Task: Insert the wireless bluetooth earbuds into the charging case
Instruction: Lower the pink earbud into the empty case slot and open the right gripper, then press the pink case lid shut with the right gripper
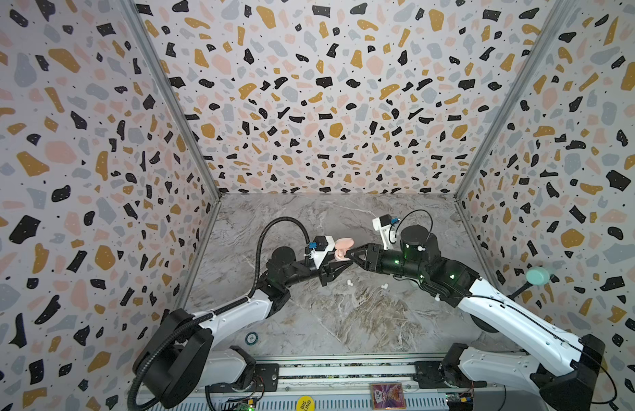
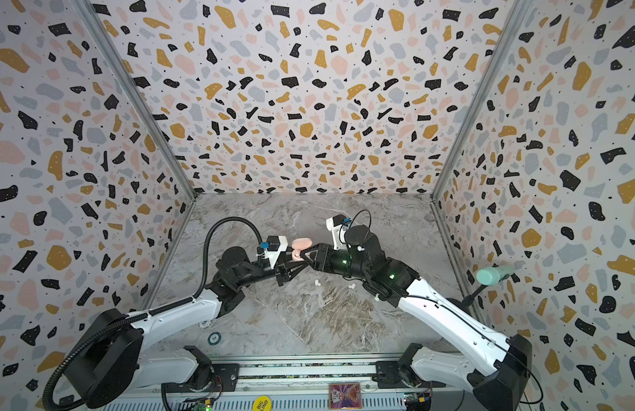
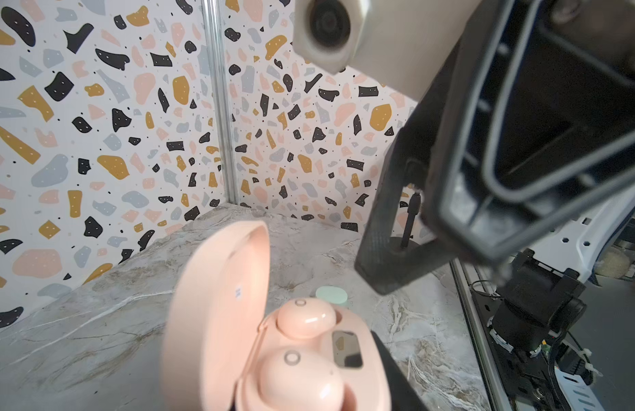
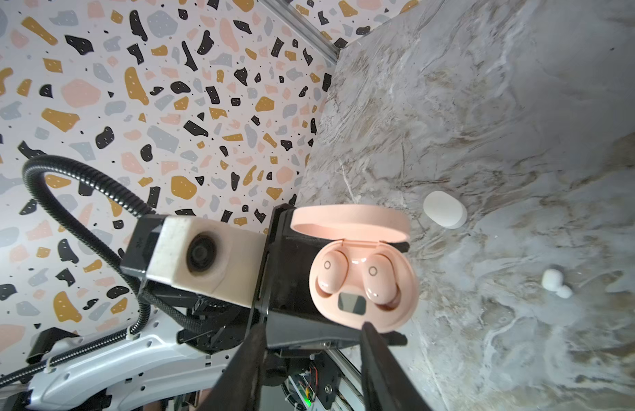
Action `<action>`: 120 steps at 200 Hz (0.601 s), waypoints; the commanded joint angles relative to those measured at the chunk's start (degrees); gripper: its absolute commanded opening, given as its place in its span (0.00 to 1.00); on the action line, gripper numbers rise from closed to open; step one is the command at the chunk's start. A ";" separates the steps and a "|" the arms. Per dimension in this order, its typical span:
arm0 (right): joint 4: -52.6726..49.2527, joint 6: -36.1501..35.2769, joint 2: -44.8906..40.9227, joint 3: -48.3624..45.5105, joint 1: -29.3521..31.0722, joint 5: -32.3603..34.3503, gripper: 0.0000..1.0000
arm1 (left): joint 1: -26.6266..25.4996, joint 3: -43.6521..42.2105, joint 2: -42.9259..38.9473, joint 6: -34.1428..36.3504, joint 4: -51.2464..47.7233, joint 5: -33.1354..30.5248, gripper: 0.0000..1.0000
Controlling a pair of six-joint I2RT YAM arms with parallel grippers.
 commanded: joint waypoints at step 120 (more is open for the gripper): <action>-19.22 -19.77 20.58 27.37 -5.15 -5.66 0.45 | -0.24 1.78 0.20 0.55 2.56 1.60 0.44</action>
